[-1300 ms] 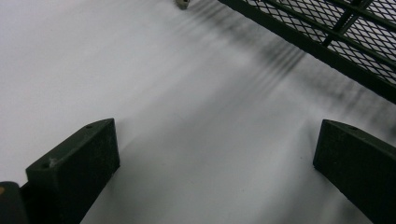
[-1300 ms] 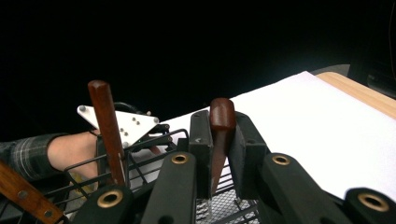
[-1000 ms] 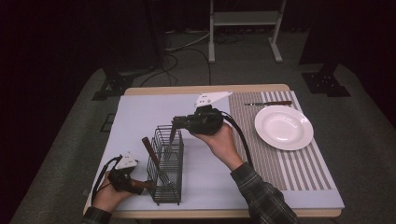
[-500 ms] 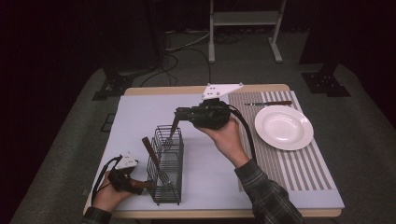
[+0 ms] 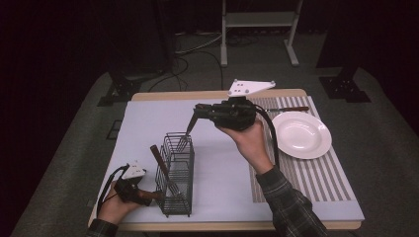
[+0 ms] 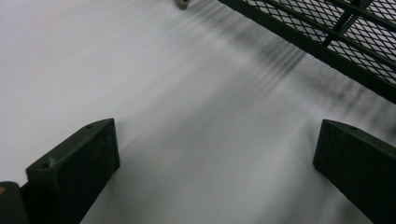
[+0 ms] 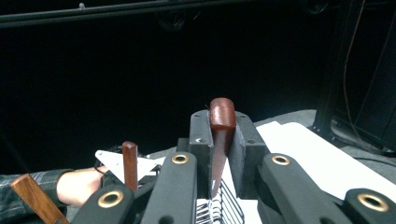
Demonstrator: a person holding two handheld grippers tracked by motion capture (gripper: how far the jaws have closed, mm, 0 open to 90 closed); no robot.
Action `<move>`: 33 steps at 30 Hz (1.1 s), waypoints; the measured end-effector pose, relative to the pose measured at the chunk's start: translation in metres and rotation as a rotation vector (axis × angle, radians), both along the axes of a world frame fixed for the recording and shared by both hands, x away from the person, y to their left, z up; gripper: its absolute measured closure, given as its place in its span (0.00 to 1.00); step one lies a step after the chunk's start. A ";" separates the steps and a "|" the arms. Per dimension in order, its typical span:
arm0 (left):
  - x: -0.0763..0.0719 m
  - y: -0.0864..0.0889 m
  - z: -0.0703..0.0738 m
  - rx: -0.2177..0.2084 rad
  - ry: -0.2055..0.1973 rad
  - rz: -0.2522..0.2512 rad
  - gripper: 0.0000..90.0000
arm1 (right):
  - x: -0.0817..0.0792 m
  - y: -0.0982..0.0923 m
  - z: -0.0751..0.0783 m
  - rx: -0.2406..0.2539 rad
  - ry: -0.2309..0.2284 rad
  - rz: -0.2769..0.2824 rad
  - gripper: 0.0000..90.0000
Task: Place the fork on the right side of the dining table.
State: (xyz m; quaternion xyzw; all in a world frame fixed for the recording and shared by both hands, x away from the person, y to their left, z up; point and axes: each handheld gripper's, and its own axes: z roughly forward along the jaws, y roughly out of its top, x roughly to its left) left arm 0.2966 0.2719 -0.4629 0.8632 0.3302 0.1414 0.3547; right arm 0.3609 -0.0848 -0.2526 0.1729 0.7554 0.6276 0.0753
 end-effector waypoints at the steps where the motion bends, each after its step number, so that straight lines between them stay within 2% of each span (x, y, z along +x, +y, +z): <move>1: 0.000 0.000 0.000 0.000 0.000 0.000 0.00 | 0.000 -0.002 0.001 0.005 -0.002 -0.003 0.89; 19: 0.000 0.000 0.000 0.002 -0.001 0.000 0.00 | -0.007 -0.045 0.018 0.061 -0.039 -0.086 0.89; 33: 0.000 0.000 0.000 0.002 -0.001 0.000 0.00 | -0.015 -0.082 0.003 0.032 -0.027 -0.166 0.89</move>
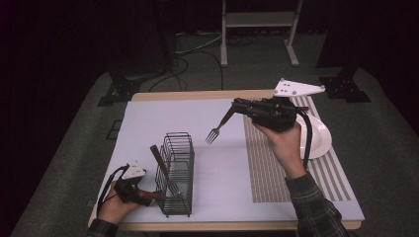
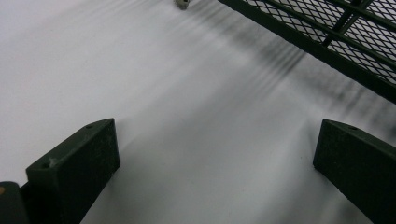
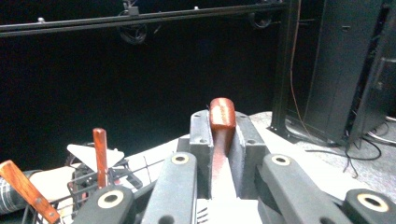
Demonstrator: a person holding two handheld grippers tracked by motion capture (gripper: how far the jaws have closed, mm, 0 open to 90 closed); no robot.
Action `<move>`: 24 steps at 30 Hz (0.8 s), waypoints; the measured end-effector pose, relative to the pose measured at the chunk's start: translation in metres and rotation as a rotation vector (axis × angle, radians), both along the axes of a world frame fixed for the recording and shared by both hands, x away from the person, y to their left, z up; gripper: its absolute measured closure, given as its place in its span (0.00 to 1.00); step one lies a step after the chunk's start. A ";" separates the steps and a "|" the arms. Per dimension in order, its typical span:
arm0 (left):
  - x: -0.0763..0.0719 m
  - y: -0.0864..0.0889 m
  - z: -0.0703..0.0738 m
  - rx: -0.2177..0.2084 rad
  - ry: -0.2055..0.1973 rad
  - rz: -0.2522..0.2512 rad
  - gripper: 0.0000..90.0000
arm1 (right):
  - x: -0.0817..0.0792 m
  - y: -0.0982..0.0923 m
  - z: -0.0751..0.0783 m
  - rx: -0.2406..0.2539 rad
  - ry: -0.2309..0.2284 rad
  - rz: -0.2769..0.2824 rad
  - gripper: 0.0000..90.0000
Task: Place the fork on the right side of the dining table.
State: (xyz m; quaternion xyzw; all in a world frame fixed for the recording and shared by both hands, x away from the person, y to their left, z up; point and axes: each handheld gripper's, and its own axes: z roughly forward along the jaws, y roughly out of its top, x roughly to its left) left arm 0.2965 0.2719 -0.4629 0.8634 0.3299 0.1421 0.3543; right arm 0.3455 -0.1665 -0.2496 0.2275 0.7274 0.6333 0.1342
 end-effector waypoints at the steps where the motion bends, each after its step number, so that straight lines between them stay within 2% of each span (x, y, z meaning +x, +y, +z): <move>1: 0.000 0.000 0.000 0.000 0.000 0.000 0.00 | 0.000 -0.003 -0.002 0.002 0.005 -0.006 0.89; 9: 0.000 0.000 0.000 0.001 -0.002 -0.001 0.00 | -0.005 -0.023 -0.023 -0.003 0.042 -0.062 0.89; 18: 0.000 0.000 0.000 0.003 0.000 -0.001 0.00 | -0.006 -0.040 -0.038 -0.025 0.067 -0.129 0.89; 24: 0.000 0.000 0.000 0.002 0.000 -0.002 0.00 | -0.007 -0.053 -0.049 -0.027 0.109 -0.167 0.89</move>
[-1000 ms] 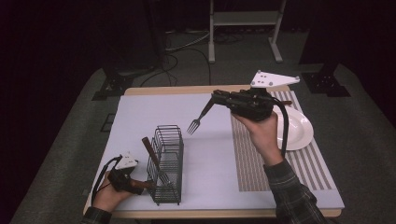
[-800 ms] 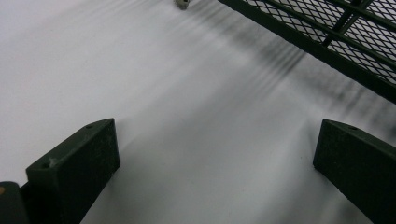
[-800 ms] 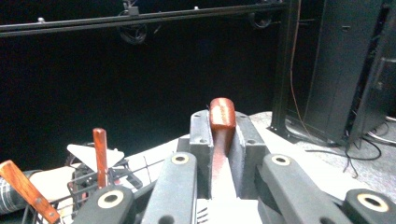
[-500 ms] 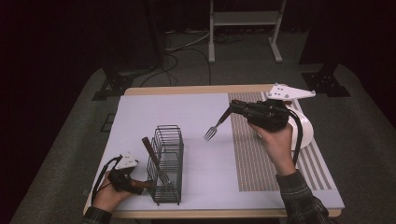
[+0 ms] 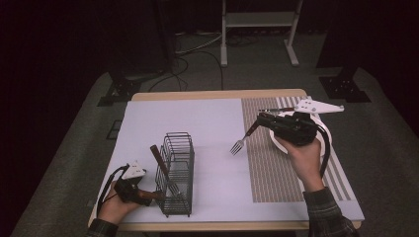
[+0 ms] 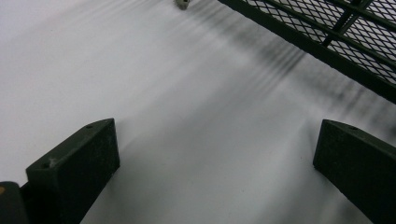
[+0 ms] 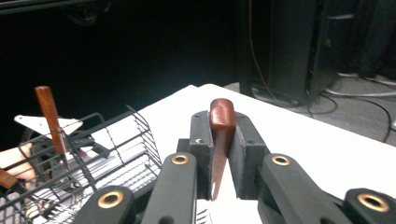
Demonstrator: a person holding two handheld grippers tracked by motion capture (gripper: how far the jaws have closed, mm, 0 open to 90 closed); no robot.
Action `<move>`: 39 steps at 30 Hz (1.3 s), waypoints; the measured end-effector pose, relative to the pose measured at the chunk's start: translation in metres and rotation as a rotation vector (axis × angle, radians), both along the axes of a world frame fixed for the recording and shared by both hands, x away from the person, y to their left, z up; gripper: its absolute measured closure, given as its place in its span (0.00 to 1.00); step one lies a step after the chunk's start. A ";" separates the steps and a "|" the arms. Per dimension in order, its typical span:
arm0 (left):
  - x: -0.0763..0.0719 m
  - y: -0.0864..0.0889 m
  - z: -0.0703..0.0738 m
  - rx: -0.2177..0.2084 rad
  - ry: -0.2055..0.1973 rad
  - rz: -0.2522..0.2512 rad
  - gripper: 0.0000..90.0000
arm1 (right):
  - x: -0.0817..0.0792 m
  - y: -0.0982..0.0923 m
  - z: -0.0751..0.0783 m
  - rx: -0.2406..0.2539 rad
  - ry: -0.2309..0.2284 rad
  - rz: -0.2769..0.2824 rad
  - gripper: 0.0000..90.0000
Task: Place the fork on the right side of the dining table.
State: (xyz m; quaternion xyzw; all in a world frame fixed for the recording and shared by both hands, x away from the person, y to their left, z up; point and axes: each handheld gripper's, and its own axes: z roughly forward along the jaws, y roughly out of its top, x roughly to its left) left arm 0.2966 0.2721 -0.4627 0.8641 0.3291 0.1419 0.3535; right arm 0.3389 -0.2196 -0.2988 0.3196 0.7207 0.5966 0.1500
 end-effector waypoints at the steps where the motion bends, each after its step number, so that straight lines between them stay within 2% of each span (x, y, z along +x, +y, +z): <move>1: 0.000 0.000 0.000 0.000 0.000 0.000 0.00 | 0.000 -0.002 -0.001 -0.005 0.007 -0.013 0.89; 17: 0.000 0.000 0.000 -0.002 0.000 0.002 0.00 | -0.019 -0.043 -0.010 -0.014 0.057 -0.137 0.89; 39: 0.000 0.000 0.000 -0.002 0.000 0.002 0.00 | -0.044 -0.091 -0.031 -0.034 0.109 -0.266 0.89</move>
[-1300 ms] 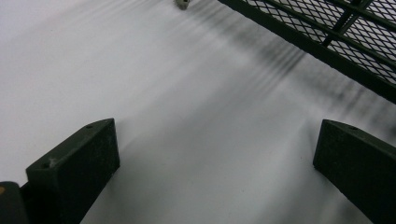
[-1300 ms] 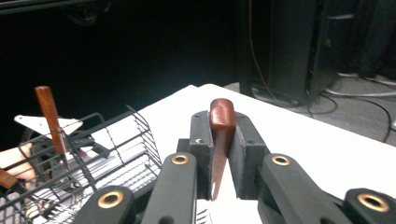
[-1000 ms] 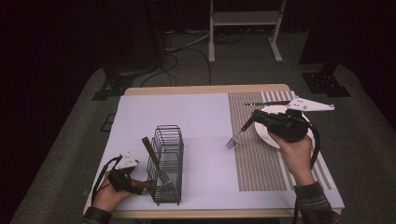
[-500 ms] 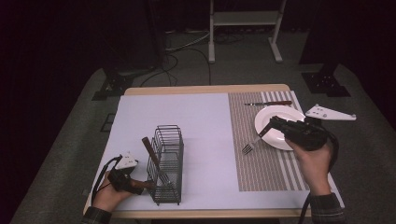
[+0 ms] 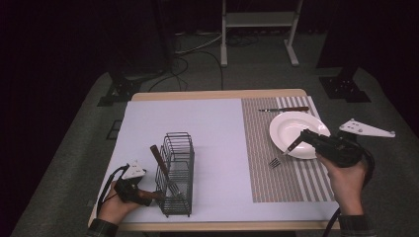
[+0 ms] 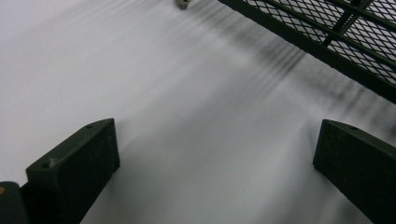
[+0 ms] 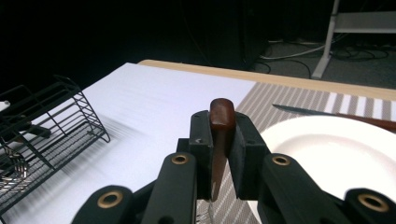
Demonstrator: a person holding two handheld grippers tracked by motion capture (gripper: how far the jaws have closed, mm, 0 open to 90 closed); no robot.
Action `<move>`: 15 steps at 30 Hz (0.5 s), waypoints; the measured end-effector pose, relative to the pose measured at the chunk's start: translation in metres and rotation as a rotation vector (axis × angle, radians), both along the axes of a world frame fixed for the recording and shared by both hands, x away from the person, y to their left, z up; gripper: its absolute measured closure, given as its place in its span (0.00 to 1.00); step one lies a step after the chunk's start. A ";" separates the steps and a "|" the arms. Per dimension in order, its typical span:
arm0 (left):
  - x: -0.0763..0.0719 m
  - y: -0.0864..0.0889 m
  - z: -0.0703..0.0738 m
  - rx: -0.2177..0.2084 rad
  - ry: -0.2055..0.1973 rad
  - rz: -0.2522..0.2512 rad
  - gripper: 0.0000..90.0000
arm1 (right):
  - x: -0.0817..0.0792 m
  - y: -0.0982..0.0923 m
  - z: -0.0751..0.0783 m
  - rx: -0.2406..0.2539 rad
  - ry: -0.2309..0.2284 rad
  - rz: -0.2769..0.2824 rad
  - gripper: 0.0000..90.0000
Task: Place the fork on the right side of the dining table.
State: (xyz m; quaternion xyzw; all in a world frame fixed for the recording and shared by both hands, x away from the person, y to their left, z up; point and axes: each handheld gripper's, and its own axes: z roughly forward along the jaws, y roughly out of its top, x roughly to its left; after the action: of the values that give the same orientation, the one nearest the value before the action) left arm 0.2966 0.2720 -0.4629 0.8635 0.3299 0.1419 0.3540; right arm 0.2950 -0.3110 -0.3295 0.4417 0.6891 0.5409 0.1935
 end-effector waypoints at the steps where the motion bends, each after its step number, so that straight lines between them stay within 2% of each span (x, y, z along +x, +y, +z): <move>1: 0.000 0.000 0.000 0.000 0.000 0.000 0.00 | -0.001 -0.002 -0.001 0.000 0.004 -0.006 0.89; 15: 0.000 0.000 0.000 0.000 0.000 0.000 0.00 | -0.007 -0.013 -0.011 -0.001 0.029 -0.042 0.89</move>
State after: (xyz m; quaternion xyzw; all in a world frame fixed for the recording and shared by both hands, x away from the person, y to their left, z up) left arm 0.2966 0.2720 -0.4629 0.8635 0.3300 0.1418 0.3540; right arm 0.2877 -0.3237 -0.3402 0.4636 0.6827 0.5301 0.1949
